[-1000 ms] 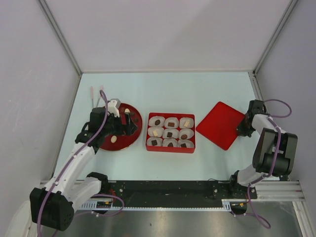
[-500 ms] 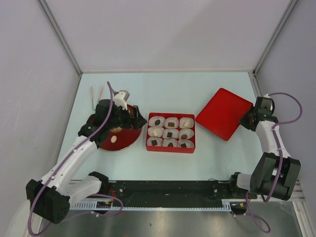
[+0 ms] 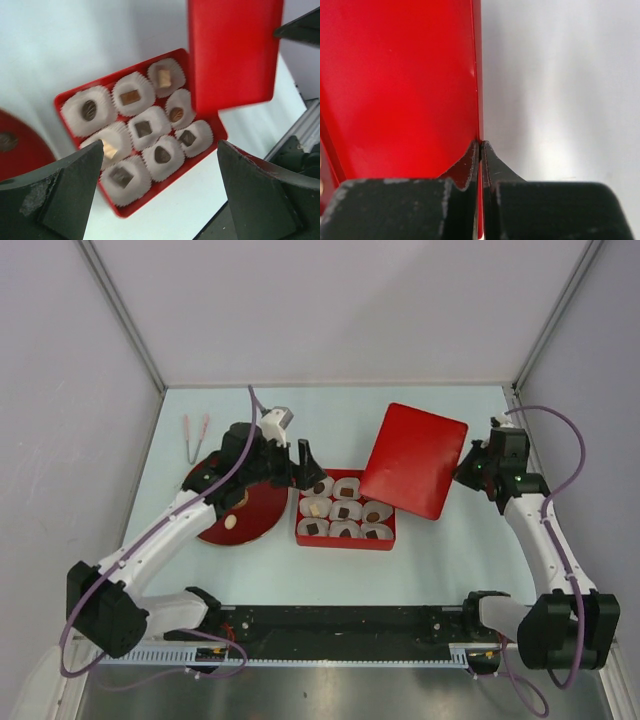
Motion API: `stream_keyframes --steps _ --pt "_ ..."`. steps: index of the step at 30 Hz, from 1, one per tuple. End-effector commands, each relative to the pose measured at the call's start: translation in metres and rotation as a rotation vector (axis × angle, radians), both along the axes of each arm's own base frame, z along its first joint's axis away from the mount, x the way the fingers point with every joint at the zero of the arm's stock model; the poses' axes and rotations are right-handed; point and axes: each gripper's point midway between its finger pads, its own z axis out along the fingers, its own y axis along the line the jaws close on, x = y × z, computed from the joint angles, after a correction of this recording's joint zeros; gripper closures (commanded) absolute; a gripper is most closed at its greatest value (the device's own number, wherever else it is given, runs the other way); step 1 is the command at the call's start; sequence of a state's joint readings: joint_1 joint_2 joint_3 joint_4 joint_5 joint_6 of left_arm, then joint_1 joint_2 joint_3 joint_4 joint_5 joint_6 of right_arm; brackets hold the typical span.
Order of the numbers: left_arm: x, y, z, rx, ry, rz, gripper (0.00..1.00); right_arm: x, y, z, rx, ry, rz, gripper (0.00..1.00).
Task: Pack the chocolate
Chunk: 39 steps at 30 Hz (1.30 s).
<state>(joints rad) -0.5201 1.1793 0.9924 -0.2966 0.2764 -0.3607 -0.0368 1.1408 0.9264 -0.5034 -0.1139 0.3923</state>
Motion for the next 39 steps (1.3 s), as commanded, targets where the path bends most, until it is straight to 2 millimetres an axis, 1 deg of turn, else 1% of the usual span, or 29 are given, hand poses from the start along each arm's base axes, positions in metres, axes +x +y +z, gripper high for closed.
stream_keyframes --steps 1,3,4,6,7,8,11,13,14,17,18,20,21,22,23,25,27,28,32,33,34,35,36,37,38,39 --pt "0.009 -0.035 0.033 -0.108 -0.046 -0.058 0.0 0.003 0.05 0.048 0.058 -0.145 0.133 1.0" --pt "0.013 -0.046 0.029 -0.132 -0.023 -0.061 0.0 0.001 0.065 0.055 0.083 -0.167 0.16 1.0" --pt "0.013 -0.051 0.027 -0.144 -0.01 -0.073 0.01 -0.002 0.078 0.058 0.093 -0.176 0.196 1.0" --pt "0.017 -0.058 0.028 -0.177 0.004 -0.072 0.0 -0.004 0.092 0.062 0.107 -0.19 0.225 1.0" --pt "0.02 -0.061 0.022 -0.179 0.022 -0.069 0.0 -0.006 0.097 0.062 0.111 -0.187 0.233 1.0" --pt "0.02 -0.064 0.019 -0.19 0.041 -0.065 0.0 -0.008 0.106 0.063 0.122 -0.19 0.255 1.0" --pt "0.023 -0.07 0.011 -0.211 0.081 -0.053 0.01 -0.012 0.119 0.065 0.133 -0.194 0.282 1.0" --pt "0.023 -0.072 0.009 -0.23 0.093 -0.053 0.03 -0.013 0.123 0.066 0.14 -0.197 0.285 1.0" --pt "0.02 -0.074 0.004 -0.239 0.121 -0.055 0.05 -0.014 0.124 0.067 0.141 -0.2 0.289 1.0" --pt "0.014 -0.076 -0.002 -0.262 0.165 -0.065 0.15 -0.014 0.128 0.068 0.153 -0.201 0.292 1.0" --pt "0.011 -0.076 -0.005 -0.265 0.178 -0.07 0.23 -0.014 0.128 0.069 0.155 -0.205 0.295 1.0" --pt "0.008 -0.077 -0.003 -0.291 0.181 -0.075 0.3 -0.013 0.128 0.069 0.157 -0.209 0.291 1.0" --pt "0.005 -0.078 -0.002 -0.3 0.188 -0.086 0.36 -0.013 0.128 0.069 0.158 -0.21 0.29 1.0" --pt "0.002 -0.078 -0.004 -0.306 0.196 -0.09 0.38 -0.013 0.128 0.069 0.159 -0.212 0.288 1.0" --pt "-0.001 -0.078 0.002 -0.327 0.192 -0.096 0.4 -0.013 0.128 0.069 0.16 -0.216 0.288 1.0" --pt "-0.007 -0.08 0.003 -0.343 0.198 -0.114 0.47 -0.013 0.129 0.07 0.167 -0.219 0.29 1.0" --pt "-0.01 -0.081 0.01 -0.368 0.194 -0.129 0.54 -0.012 0.13 0.07 0.175 -0.228 0.292 1.0" --pt "-0.012 -0.081 0.012 -0.375 0.193 -0.133 0.55 -0.012 0.13 0.069 0.18 -0.223 0.292 1.0" --pt "-0.012 -0.079 0.026 -0.39 0.151 -0.134 0.67 -0.011 0.13 0.068 0.185 -0.225 0.295 1.0" --pt "-0.013 -0.077 0.029 -0.384 0.143 -0.129 0.75 -0.011 0.13 0.069 0.188 -0.226 0.296 1.0" --pt "-0.009 -0.075 0.035 -0.367 0.104 -0.124 0.78 -0.011 0.13 0.069 0.188 -0.229 0.296 0.99" --pt "-0.007 -0.074 0.039 -0.354 0.082 -0.12 0.8 -0.012 0.13 0.07 0.187 -0.231 0.299 0.97" --pt "-0.007 -0.071 0.036 -0.327 0.086 -0.113 0.84 -0.012 0.13 0.073 0.189 -0.24 0.299 0.94" --pt "-0.001 -0.069 0.047 -0.308 0.025 -0.116 0.87 -0.013 0.13 0.075 0.192 -0.246 0.302 0.86" --pt "-0.002 -0.067 0.045 -0.283 0.024 -0.115 0.92 -0.014 0.13 0.077 0.195 -0.251 0.302 0.82" --pt "0.0 -0.066 0.048 -0.268 0.004 -0.119 0.93 -0.015 0.13 0.081 0.2 -0.264 0.304 0.74"
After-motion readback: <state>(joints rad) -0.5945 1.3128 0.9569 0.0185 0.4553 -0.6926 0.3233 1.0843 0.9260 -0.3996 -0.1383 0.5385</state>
